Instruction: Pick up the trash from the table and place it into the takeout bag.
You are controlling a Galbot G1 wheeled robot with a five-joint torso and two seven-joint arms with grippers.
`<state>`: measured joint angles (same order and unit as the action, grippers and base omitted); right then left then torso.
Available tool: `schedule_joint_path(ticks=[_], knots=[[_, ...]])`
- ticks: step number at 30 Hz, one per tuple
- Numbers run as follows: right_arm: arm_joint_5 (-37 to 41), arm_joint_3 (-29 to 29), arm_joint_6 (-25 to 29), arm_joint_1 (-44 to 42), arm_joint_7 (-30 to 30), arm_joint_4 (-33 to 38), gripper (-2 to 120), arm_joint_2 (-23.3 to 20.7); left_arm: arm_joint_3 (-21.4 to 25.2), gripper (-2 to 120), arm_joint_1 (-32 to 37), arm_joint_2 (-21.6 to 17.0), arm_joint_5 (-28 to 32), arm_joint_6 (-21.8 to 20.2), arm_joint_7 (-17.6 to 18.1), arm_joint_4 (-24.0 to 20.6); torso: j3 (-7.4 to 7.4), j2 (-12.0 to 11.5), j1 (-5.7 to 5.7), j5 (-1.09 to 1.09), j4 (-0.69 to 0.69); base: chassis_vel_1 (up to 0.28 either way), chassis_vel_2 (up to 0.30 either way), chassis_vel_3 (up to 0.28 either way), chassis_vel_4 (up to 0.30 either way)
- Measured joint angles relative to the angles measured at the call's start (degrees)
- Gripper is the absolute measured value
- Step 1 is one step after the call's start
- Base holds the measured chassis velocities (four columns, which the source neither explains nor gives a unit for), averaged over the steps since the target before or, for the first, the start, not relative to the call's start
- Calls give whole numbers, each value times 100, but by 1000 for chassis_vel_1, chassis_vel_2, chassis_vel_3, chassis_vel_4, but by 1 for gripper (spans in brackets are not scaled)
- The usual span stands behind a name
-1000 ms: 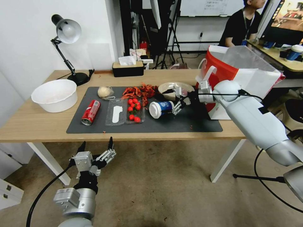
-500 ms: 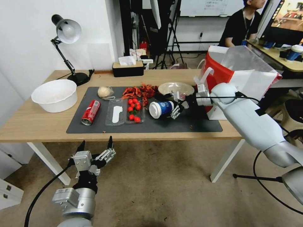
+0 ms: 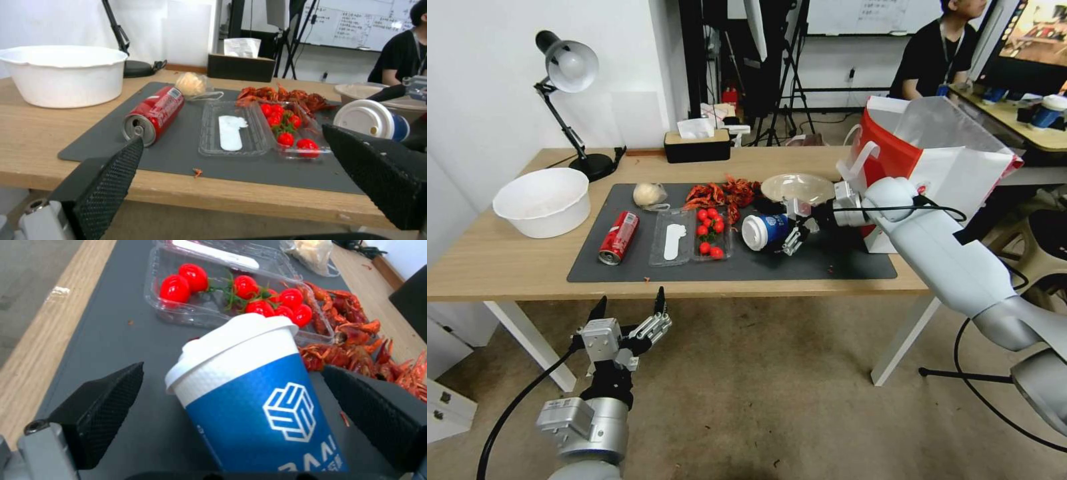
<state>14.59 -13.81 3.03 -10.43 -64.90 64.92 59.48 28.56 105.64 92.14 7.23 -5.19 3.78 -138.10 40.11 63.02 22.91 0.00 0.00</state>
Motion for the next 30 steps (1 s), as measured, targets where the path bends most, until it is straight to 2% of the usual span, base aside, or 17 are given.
schedule_joint_path(ticks=[16,19,22,24,27,30], knots=[[-164,-14,30,82,-95,-281,100,182,7,100,-10,0,5,-3,3,1,0,0,0,0,0,0,0,0,0],[-169,-3,7,81,-134,-288,94,186,11,100,-8,0,8,-3,4,-2,0,0,0,0,0,0,0,0,0],[-170,21,-9,55,-160,-294,82,191,24,100,0,0,14,-3,6,-15,0,0,0,0,-1,0,0,0,0],[-169,24,-12,51,-162,-294,80,191,25,100,1,0,15,-3,7,-16,0,0,0,0,-1,0,0,0,0],[-168,31,-26,34,-170,-298,68,187,26,100,2,0,21,-3,11,-18,0,0,0,0,-1,0,0,0,0],[-167,31,-28,33,-170,-300,65,186,26,100,1,0,21,-3,12,-18,0,0,0,0,-1,0,0,0,0]])
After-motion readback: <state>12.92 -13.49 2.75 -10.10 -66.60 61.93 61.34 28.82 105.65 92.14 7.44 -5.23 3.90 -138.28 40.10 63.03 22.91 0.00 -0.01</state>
